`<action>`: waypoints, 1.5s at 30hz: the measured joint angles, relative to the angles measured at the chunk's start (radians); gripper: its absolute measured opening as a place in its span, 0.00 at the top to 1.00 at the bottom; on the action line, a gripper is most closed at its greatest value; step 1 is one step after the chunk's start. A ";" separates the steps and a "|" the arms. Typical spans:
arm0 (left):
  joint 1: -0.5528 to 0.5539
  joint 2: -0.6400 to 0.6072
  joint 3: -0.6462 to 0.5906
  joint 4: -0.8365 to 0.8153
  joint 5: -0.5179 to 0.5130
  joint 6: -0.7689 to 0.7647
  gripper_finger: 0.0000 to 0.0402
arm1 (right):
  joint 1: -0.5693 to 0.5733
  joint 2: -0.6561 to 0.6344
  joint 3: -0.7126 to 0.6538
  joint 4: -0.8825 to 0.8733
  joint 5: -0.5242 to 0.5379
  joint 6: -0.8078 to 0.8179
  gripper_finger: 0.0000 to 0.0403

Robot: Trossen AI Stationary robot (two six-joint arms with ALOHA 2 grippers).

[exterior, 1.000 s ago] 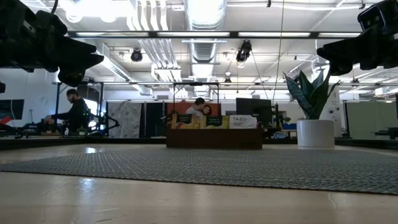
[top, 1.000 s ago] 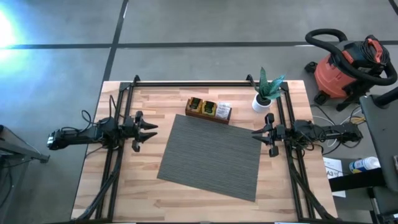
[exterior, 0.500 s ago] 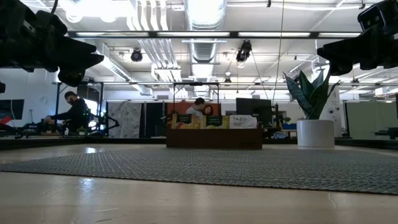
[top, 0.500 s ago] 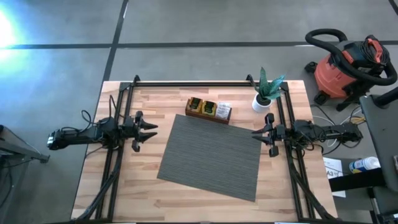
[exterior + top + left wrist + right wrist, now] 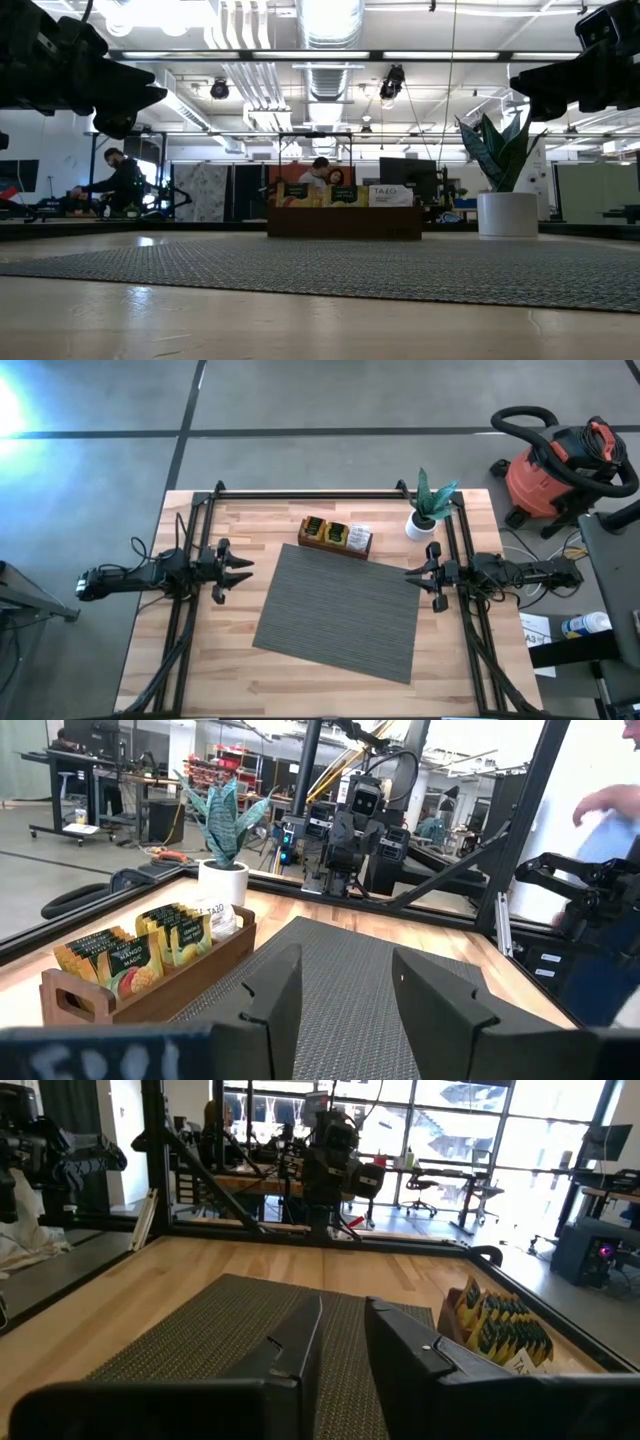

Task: Pick & Place Tea
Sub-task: Return to Home Position

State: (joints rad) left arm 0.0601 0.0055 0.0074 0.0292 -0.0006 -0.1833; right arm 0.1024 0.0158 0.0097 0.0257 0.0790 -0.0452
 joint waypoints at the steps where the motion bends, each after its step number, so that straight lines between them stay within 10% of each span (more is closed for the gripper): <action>1: 0.000 0.000 0.000 0.000 0.000 0.000 0.62 | 0.000 0.000 0.000 0.000 0.000 0.000 0.80; 45: 0.000 0.000 0.000 -0.001 0.000 0.000 0.62 | 0.000 0.000 0.000 0.000 0.000 0.000 0.78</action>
State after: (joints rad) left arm 0.0604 0.0054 0.0074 0.0280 -0.0002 -0.1833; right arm 0.1020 0.0158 0.0097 0.0257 0.0791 -0.0449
